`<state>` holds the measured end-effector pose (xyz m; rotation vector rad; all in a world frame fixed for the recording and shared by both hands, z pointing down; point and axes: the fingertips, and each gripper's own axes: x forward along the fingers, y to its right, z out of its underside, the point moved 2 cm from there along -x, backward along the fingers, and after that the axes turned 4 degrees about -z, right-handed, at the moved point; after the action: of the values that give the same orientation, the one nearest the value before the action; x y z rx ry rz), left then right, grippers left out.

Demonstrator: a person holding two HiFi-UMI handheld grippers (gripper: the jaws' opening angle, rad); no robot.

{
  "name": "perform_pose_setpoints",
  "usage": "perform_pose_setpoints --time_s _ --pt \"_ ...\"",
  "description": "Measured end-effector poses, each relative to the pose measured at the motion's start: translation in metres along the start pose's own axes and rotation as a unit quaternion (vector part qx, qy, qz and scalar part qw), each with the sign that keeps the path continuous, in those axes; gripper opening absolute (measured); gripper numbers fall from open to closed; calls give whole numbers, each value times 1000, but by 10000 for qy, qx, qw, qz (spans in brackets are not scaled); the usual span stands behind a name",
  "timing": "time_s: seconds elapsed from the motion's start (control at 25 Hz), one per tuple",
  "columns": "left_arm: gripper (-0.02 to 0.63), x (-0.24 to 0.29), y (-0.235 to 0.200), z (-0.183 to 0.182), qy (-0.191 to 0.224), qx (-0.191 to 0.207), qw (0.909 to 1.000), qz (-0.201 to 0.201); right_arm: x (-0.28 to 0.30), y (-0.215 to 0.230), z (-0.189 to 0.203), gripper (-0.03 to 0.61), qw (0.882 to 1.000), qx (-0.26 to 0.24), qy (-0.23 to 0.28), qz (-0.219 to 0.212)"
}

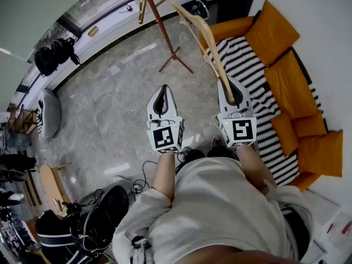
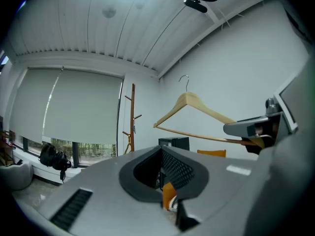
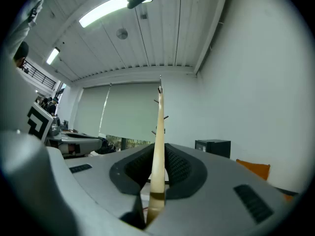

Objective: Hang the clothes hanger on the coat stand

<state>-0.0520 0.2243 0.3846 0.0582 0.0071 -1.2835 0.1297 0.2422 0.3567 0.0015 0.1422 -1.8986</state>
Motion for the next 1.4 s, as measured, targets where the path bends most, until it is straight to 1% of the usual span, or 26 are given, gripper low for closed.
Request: perform_pose_setpoints --time_s 0.2,0.4,0.76,1.04,1.2,1.4 --pt "9 2 4 5 21 -2 10000 95 3 1 6 46 10000 69 4 37" --pt "9 1 -6 14 -22 -59 9999 133 10 -7 15 46 9999 73 -48 79" --pt "9 -2 -40 30 -137 -223 9994 238 30 -31 27 46 9993 -25 -266 260" --pt "9 -13 -79 30 -243 -300 9986 348 41 -63 21 46 9983 -61 -396 424" --pt "9 1 -79 43 -310 -390 9980 379 50 -64 41 46 9975 -91 -614 337" --pt "9 39 -78 52 -379 -411 9979 337 82 -42 47 46 9978 -175 -568 284"
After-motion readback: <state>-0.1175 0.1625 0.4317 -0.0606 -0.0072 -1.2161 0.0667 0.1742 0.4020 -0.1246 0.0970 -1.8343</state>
